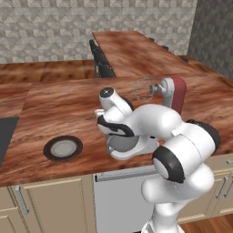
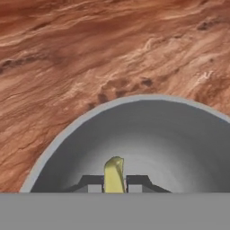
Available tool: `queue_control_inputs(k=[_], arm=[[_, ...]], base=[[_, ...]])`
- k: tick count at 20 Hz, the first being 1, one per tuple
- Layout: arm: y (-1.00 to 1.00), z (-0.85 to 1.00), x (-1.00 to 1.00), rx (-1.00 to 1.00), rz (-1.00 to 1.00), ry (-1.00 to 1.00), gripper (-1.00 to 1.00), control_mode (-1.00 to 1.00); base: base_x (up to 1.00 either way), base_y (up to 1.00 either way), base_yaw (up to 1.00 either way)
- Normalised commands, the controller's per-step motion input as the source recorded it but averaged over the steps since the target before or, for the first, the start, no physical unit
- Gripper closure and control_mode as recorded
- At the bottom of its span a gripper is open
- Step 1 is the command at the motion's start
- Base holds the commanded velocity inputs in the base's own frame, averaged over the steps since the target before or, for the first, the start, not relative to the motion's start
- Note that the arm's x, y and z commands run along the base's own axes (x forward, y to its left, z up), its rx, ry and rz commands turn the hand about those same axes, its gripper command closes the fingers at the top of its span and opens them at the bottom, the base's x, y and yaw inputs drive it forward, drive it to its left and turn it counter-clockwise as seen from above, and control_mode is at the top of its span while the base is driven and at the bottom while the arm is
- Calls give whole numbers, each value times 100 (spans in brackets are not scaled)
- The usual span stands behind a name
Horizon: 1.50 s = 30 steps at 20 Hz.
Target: Add butter and sugar cubes to the stand mixer bowl and then turn on the stand mixer to begin making frosting.
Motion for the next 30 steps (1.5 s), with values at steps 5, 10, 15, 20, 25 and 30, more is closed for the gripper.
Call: queue_control_inputs(k=[5,10,15,20,25,30], arm=[[-20,-42,10,0,0,0,100,-100],[-14,-38,18,0,0,0,100,-100],[-15,-38,1,0,0,0,-100,-100],[-24,-12,-14,0,0,1,-100,-100],[-12,27,-53,1,0,0,-100,-100],[14,100,-87,7,0,-4,-100,-100]], base=[[0,0,0],[0,0,0],[0,0,0],[0,0,0],[0,0,0],[0,0,0]])
